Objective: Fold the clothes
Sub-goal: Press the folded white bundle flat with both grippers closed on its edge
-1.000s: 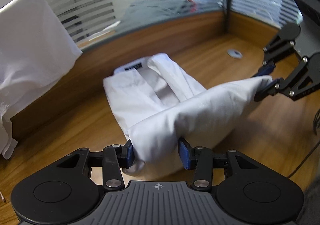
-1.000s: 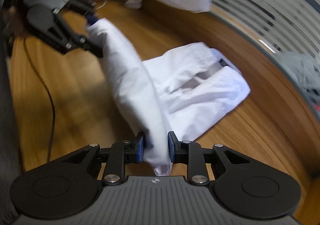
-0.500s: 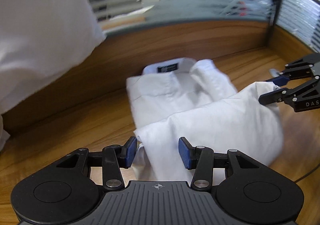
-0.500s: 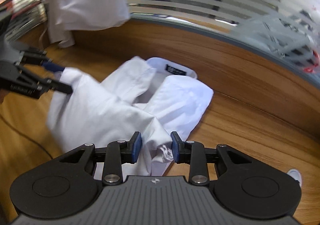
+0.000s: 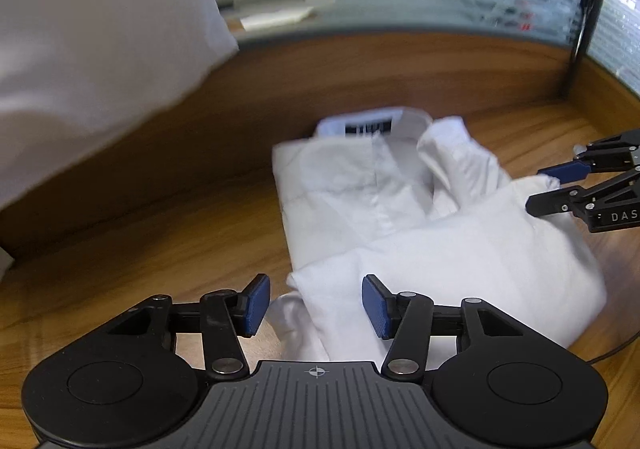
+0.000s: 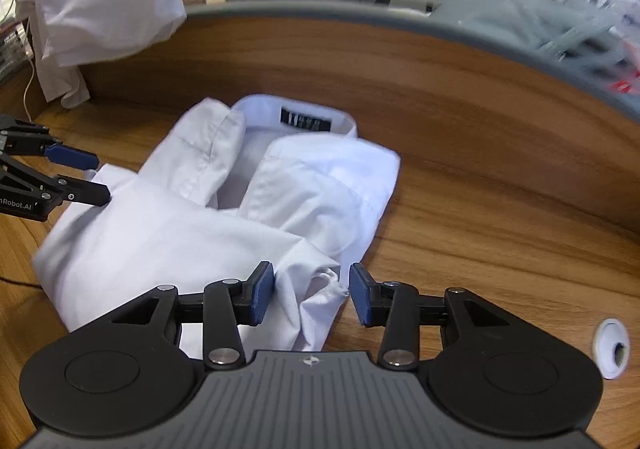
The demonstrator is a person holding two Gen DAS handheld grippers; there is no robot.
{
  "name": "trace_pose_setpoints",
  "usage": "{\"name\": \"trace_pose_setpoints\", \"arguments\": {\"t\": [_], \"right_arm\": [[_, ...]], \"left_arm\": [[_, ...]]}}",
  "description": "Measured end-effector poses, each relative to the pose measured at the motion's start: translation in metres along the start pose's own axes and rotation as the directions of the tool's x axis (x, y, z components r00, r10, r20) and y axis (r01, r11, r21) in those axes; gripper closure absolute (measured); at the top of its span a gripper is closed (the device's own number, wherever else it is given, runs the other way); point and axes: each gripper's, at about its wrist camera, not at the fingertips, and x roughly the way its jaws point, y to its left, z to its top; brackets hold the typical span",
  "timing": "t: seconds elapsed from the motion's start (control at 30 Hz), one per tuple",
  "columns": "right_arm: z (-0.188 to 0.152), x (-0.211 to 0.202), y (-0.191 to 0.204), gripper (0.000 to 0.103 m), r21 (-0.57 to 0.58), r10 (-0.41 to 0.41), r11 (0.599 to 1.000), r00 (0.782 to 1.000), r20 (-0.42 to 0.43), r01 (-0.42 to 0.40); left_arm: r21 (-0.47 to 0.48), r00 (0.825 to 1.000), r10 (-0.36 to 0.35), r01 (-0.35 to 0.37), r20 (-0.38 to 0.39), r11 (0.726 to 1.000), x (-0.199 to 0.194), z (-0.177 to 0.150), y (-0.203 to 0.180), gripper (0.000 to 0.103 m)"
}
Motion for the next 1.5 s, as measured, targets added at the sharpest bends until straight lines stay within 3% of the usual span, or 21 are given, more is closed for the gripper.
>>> {"name": "trace_pose_setpoints", "arguments": {"t": [0.17,0.4,0.63,0.73,0.83,0.93,1.0,1.07,1.2,1.3,1.33,1.4,1.5], "right_arm": [[0.000,-0.040,0.018,0.058,-0.046,-0.047,0.998,0.995,0.083,0.051],[-0.005,-0.025,0.027,0.069,-0.034,0.026,0.999,0.999,0.033,-0.024],[-0.012,0.002,-0.018,0.072,0.146,0.001,0.989,1.000,-0.008,0.000],[-0.012,-0.005,-0.025,0.072,0.160,-0.009,0.987,1.000,-0.006,0.009],[-0.016,-0.021,-0.019,0.072,0.103,-0.045,0.994,0.999,-0.008,0.045],[-0.030,-0.040,-0.018,0.066,0.111,0.007,0.994,1.000,-0.012,-0.006],[-0.045,-0.052,-0.014,0.044,0.117,0.064,0.991,0.998,-0.010,-0.062],[-0.061,-0.062,-0.007,0.031,0.110,0.113,0.988,0.994,-0.005,-0.111],[-0.085,-0.063,0.017,0.026,0.045,0.152,0.988,0.988,-0.036,-0.151],[-0.093,-0.050,0.038,0.030,-0.054,0.118,0.991,0.990,-0.074,-0.122],[-0.094,-0.045,0.044,0.033,-0.086,0.103,0.990,0.991,-0.088,-0.110],[-0.093,-0.036,0.051,0.054,-0.122,0.067,0.989,0.992,-0.106,-0.080],[-0.088,-0.036,0.052,0.059,-0.121,0.048,0.991,0.993,-0.104,-0.060]], "left_arm": [[0.036,0.996,-0.039,0.036,0.085,0.999,-0.036,-0.006,-0.015,0.048],[0.078,0.998,-0.066,0.065,0.012,0.995,-0.011,-0.018,-0.038,0.048],[-0.071,0.997,-0.067,0.065,-0.025,0.995,0.012,-0.014,-0.013,0.047],[-0.128,0.997,-0.081,0.078,-0.016,0.989,0.003,-0.012,0.004,0.048],[-0.142,0.995,-0.100,0.097,-0.011,0.985,-0.012,-0.019,0.017,0.048],[-0.123,0.986,-0.164,0.159,-0.037,0.980,-0.025,-0.034,0.019,0.045],[-0.088,0.977,-0.202,0.196,-0.070,0.977,-0.029,-0.048,0.010,0.037],[-0.039,0.969,-0.225,0.222,-0.105,0.974,-0.031,-0.064,-0.002,0.036],[0.061,0.966,-0.197,0.210,-0.166,0.976,-0.021,-0.090,-0.027,0.037],[0.136,0.974,-0.147,0.171,-0.170,0.976,-0.012,-0.097,-0.040,0.040],[0.162,0.978,-0.129,0.156,-0.166,0.974,-0.009,-0.099,-0.045,0.044],[0.206,0.984,-0.092,0.123,-0.155,0.971,-0.004,-0.097,-0.050,0.062],[0.219,0.992,-0.065,0.087,-0.106,0.972,-0.008,-0.090,-0.047,0.071]]}}
